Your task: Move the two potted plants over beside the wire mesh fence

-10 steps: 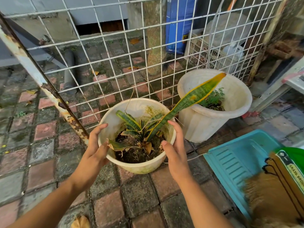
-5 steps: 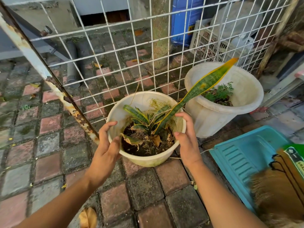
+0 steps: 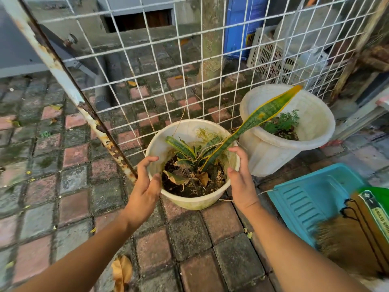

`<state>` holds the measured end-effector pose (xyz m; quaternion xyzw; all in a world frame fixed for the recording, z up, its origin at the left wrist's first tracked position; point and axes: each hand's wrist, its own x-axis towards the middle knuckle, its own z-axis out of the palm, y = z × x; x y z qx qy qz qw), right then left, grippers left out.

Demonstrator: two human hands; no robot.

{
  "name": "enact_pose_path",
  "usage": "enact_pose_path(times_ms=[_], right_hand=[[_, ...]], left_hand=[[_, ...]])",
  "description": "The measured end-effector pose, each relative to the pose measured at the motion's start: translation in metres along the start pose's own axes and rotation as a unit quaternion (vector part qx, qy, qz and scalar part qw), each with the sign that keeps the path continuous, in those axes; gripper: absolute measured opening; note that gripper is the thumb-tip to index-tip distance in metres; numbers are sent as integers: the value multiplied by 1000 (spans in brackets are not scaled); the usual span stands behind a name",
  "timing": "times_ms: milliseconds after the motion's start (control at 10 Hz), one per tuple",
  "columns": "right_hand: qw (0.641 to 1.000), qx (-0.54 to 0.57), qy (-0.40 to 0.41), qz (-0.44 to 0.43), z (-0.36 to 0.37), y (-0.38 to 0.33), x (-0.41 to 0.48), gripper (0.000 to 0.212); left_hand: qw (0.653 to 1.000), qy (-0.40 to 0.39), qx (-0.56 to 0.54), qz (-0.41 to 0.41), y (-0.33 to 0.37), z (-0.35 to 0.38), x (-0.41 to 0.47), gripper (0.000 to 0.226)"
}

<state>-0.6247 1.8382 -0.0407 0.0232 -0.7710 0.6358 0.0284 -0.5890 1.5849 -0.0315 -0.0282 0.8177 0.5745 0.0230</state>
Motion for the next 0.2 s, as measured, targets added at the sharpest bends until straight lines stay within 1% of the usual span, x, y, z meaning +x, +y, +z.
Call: enact_pose_path(times_ms=[100,200], right_hand=[[994,-79,-66,42,-13,-20,-3,43],[970,-178,-125,110,-34,-55,-7,41]], left_hand=[[998,-23,54,-17,16,-5,-5,31],[990,-30,111,-79,46,-14,-11,48]])
